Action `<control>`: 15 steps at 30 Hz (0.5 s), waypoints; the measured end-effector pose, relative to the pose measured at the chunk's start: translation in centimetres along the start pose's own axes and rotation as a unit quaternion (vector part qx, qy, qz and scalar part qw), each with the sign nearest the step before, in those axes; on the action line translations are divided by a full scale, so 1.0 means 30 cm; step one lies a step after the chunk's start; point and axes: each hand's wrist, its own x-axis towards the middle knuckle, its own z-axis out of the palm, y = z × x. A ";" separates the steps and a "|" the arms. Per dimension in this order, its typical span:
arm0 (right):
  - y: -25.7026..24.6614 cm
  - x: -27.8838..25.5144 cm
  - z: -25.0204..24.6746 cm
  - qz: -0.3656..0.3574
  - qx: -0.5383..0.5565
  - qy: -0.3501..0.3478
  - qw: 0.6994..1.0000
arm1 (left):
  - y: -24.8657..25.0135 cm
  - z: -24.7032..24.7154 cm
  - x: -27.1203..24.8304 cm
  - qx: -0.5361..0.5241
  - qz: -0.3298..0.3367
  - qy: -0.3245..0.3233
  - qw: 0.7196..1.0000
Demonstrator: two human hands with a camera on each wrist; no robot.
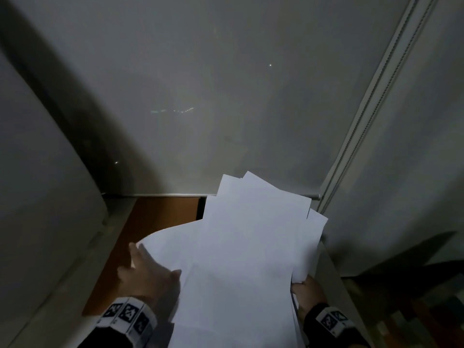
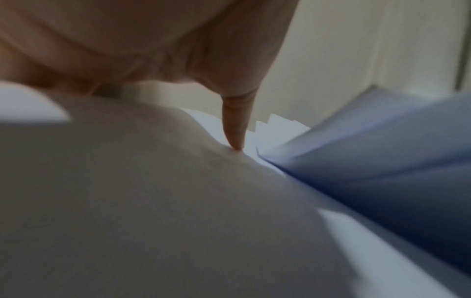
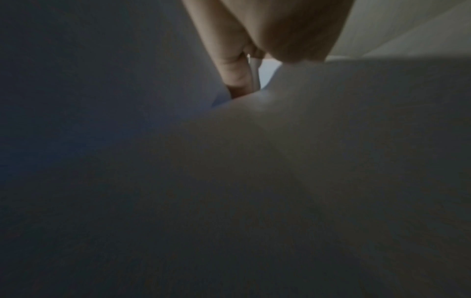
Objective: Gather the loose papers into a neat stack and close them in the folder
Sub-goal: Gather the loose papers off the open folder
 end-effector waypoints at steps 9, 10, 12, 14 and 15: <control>0.015 0.026 0.012 0.000 -0.006 -0.056 0.998 | -0.025 -0.052 0.032 -0.437 0.021 -0.153 0.886; -0.003 0.009 0.016 -0.001 0.006 -0.061 0.998 | -0.022 -0.044 0.043 -0.464 0.011 -0.176 0.868; -0.009 0.002 0.021 0.001 0.029 -0.069 0.997 | -0.008 -0.029 0.059 -0.505 0.000 -0.209 0.837; -0.005 0.002 0.030 0.002 0.029 -0.078 0.997 | 0.010 -0.018 0.062 -0.526 0.010 -0.240 0.816; -0.005 -0.001 0.034 0.002 0.027 -0.083 0.996 | 0.019 -0.011 0.064 -0.541 0.026 -0.247 0.804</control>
